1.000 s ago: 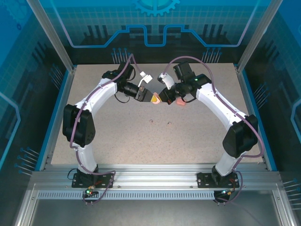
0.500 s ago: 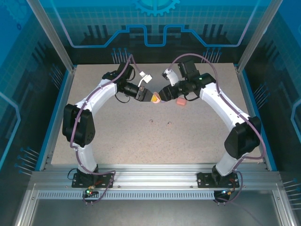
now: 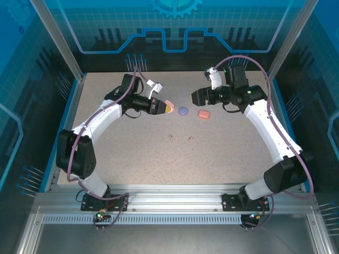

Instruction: Insert wireless bluetooth earbuds into charging case

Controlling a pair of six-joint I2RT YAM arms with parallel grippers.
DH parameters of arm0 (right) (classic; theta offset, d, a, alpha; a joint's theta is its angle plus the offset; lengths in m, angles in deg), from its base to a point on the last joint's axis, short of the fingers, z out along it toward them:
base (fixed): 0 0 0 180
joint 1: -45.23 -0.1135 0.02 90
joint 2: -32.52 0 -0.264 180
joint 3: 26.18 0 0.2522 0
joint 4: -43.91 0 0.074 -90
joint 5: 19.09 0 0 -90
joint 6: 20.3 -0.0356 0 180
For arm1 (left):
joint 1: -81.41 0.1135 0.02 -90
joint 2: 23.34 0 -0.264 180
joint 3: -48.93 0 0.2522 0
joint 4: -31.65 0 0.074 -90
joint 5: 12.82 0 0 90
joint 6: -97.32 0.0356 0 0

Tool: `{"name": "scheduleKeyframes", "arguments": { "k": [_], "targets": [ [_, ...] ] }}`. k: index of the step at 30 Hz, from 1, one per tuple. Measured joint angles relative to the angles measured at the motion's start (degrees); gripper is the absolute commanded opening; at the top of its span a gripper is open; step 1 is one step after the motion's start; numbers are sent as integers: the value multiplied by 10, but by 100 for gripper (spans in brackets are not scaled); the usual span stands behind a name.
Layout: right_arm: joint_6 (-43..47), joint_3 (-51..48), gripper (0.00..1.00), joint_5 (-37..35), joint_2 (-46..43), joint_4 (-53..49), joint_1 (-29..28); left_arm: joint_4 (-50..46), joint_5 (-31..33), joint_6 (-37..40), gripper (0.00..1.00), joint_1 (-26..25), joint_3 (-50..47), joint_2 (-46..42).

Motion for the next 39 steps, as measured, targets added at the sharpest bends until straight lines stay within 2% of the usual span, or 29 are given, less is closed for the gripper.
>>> {"name": "scheduleKeyframes", "arguments": {
  "k": [7,11,15,25,32,39],
  "targets": [
    [-61,-72,81,-44,0,11,-2,151,103,-30,0,-2,-136,-119],
    [-85,-112,81,-76,0,15,-21,306,172,-38,0,-7,-242,-188],
    [-106,-144,81,-103,2,23,-59,439,227,-37,0,-14,-305,-208],
    [-153,-146,81,-171,68,31,-137,655,322,-9,0,-22,-360,-208],
    [-188,-96,80,-214,121,19,-169,753,369,-11,0,-22,-360,-208],
    [-214,-40,77,-244,177,-2,-197,801,412,-10,0,-23,-360,-208]
  ]
}}
